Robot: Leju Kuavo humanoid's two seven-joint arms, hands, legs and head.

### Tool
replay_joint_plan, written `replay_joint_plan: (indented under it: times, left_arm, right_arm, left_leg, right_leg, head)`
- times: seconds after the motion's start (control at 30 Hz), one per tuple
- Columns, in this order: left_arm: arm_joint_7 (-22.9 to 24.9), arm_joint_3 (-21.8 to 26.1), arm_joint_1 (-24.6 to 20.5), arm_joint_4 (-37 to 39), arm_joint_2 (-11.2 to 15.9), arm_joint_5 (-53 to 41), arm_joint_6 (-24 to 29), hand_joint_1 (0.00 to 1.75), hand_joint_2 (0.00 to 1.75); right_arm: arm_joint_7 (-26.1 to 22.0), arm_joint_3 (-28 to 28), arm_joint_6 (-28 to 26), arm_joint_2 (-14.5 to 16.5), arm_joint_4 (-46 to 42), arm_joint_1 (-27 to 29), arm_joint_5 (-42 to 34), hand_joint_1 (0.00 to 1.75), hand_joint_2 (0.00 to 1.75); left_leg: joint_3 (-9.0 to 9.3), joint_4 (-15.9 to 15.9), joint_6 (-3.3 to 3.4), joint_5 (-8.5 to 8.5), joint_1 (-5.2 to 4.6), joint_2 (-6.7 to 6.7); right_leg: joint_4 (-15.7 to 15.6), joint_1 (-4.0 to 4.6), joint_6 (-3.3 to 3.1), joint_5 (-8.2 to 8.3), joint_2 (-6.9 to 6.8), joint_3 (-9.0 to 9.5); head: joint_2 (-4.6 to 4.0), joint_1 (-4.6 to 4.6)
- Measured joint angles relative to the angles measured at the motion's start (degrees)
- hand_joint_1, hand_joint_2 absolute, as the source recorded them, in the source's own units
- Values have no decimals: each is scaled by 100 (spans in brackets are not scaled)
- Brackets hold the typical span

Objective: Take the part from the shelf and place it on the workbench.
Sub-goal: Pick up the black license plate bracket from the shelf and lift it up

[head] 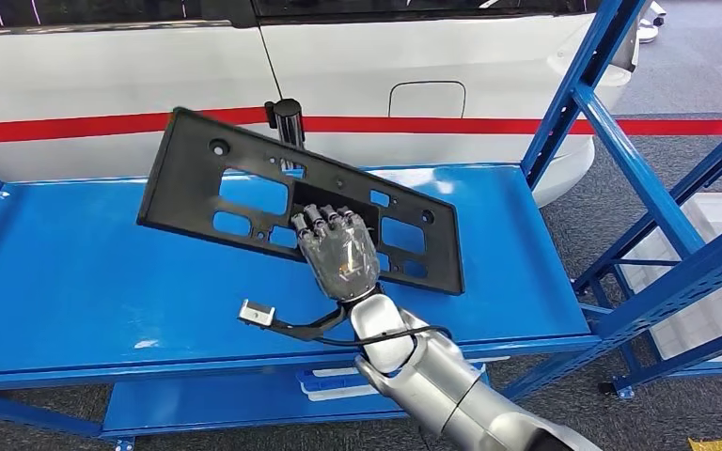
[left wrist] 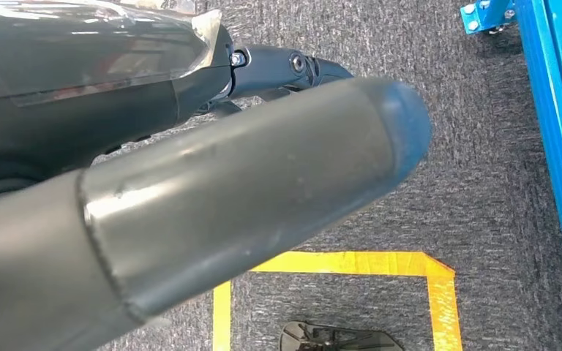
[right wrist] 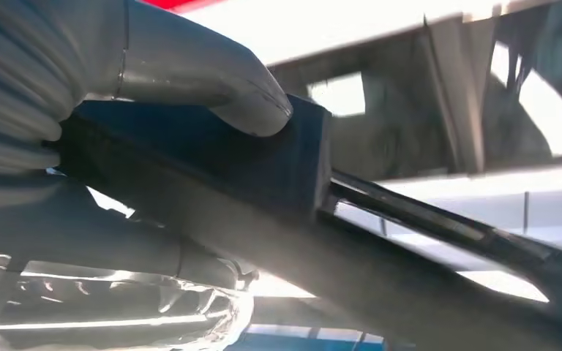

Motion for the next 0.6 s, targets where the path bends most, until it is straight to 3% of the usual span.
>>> replay_joint_plan:
  times: [0.33,0.4,0.5,0.6]
  left_arm:
    - [-19,2,-10,0,-36,-68,0,0,0]
    - [-79,14,-7,0,-40,-71,-2,0,0]
    - [-176,70,3,0,-55,-69,-4,0,0]
    - [-242,130,36,0,-69,-71,-7,0,0]
  right_arm:
    - [-1748,-1009,-4,73,-1484,339,-644,175,175]
    - [-2716,-1288,-4,227,-1592,468,-1575,175,175]
    - [-4112,-1633,-4,438,-1720,607,-3564,175,175]
    - [-4564,-1695,-20,444,-1993,626,-5127,175,175]
  left_leg:
    - [-7,-1,-2,-2,4,-2]
    - [-8,-1,-3,-3,4,1]
    - [-7,-1,-4,-3,9,-6]
    - [-8,-1,-5,-3,10,-7]
  right_leg:
    - [0,1,-1,-2,-7,-2]
    - [0,1,-1,-1,-5,3]
    - [1,1,-1,-3,-13,-2]
    - [1,1,-1,-4,-17,-6]
  head:
    - [0,0]
    - [0,-2]
    - [0,-3]
    - [0,-2]
